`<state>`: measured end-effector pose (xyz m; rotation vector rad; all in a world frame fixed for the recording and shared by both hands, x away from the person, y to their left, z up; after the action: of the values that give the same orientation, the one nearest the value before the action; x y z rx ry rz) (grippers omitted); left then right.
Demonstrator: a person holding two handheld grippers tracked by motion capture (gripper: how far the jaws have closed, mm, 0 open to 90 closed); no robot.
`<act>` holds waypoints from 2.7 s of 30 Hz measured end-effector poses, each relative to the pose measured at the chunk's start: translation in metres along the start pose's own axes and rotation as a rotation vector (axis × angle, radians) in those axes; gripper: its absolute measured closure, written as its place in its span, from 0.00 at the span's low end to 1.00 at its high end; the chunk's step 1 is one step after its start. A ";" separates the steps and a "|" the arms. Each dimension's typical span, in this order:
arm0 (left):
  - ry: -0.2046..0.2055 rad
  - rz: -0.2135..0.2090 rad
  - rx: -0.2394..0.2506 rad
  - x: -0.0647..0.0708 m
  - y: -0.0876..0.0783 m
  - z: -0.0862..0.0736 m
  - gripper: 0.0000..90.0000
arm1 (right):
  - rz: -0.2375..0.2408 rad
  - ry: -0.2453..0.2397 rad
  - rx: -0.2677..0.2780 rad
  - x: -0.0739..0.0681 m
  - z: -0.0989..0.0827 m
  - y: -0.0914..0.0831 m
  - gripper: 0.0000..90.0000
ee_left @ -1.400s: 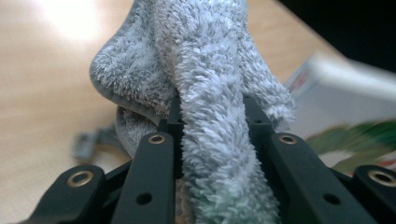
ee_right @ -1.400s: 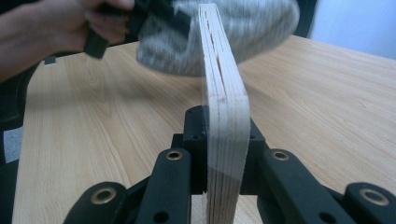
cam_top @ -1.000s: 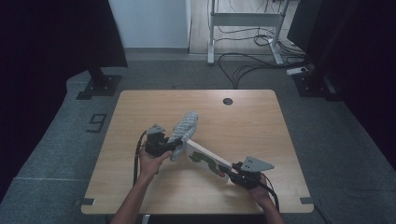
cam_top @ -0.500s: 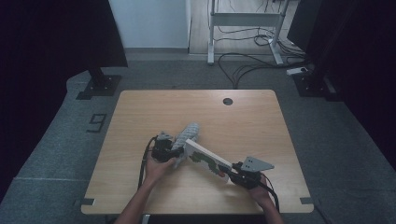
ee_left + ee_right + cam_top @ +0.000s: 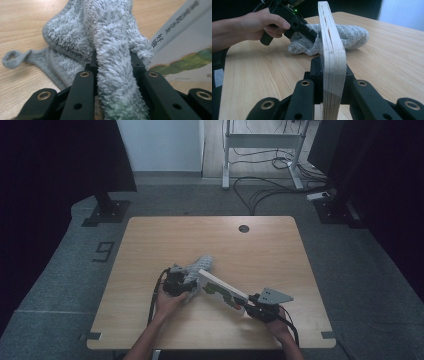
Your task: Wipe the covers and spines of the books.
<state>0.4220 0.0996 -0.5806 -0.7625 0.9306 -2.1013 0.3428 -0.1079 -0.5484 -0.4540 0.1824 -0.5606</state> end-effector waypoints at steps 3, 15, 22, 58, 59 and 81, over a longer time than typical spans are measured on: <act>-0.003 -0.008 0.011 -0.001 -0.004 0.000 0.80 | -0.002 0.002 0.002 0.000 0.000 0.000 0.87; -0.074 0.011 0.160 -0.027 -0.055 0.009 0.79 | -0.003 0.001 0.001 0.000 0.000 0.000 0.87; -0.105 0.053 0.192 -0.045 -0.069 0.003 0.79 | -0.003 0.002 0.001 0.000 0.000 0.000 0.87; -0.169 0.141 0.061 -0.076 -0.050 -0.024 0.70 | -0.001 0.003 -0.002 0.000 -0.001 0.000 0.87; -0.170 0.139 0.058 -0.076 -0.049 -0.024 0.70 | -0.001 0.003 -0.002 0.000 -0.001 0.000 0.87; -0.195 0.199 0.102 -0.077 -0.056 -0.022 0.37 | -0.002 -0.001 -0.008 0.000 -0.002 0.000 0.87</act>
<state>0.4306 0.1962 -0.5659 -0.7733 0.7555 -1.8505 0.3425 -0.1083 -0.5500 -0.4626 0.1834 -0.5613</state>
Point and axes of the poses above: each handheld gripper's, and its own axes: y roughly forward along the jaws, z roughly out of its top, x roughly to its right, the point moved 9 cm from there along y, roughly forward along the jaws, and after that the axes turned 11 degrees about -x, right-handed, at the moved point
